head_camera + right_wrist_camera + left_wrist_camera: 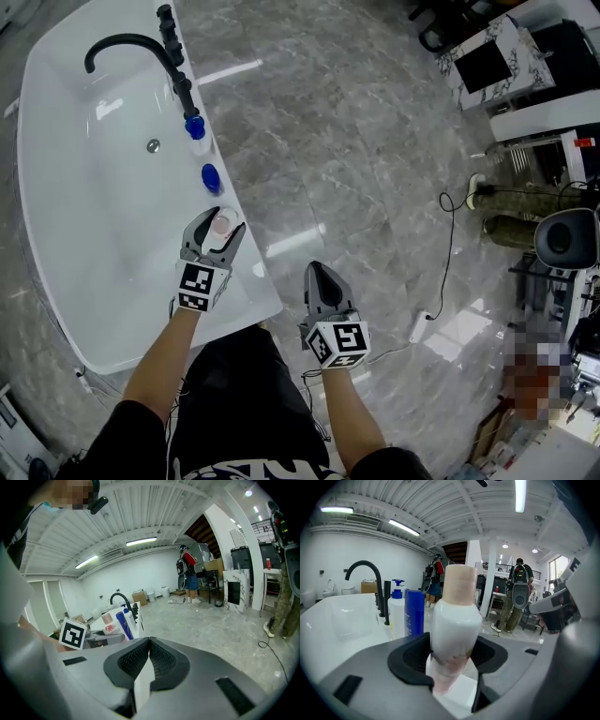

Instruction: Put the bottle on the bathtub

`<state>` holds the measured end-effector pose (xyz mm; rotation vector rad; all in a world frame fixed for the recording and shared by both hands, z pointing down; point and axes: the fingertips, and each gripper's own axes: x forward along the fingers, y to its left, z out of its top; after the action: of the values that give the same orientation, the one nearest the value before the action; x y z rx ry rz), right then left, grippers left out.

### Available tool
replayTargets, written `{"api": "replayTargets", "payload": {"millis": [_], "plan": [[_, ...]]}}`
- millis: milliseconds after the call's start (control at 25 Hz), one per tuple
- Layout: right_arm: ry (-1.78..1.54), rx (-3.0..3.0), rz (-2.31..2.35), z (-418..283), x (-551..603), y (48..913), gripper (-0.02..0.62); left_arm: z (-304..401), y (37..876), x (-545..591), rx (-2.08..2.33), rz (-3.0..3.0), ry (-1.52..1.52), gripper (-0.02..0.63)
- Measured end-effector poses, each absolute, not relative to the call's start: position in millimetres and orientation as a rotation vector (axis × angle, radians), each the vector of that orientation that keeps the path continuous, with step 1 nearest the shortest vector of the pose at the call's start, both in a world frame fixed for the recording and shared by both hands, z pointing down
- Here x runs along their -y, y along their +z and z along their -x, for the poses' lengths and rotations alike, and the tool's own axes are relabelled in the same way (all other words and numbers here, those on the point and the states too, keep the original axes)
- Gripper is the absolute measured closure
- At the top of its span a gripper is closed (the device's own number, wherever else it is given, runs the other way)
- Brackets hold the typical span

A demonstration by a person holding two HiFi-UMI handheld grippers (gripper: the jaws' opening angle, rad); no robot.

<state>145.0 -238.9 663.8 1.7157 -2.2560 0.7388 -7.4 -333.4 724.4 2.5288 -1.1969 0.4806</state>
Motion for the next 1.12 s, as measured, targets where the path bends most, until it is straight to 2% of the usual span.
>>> {"api": "replayTargets", "payload": {"millis": [520,1120], "plan": [[0.728,2.243,-1.743,-150.7,215.0,645.6,0.572,25.2,714.9,307.1,1.229,-2.481,0.498,0.371],[0.676,2.29,-1.736,-141.3,171.6,593.3,0.572,47.8,618.6,239.0,1.25,-2.478,0.425,0.371]]}}
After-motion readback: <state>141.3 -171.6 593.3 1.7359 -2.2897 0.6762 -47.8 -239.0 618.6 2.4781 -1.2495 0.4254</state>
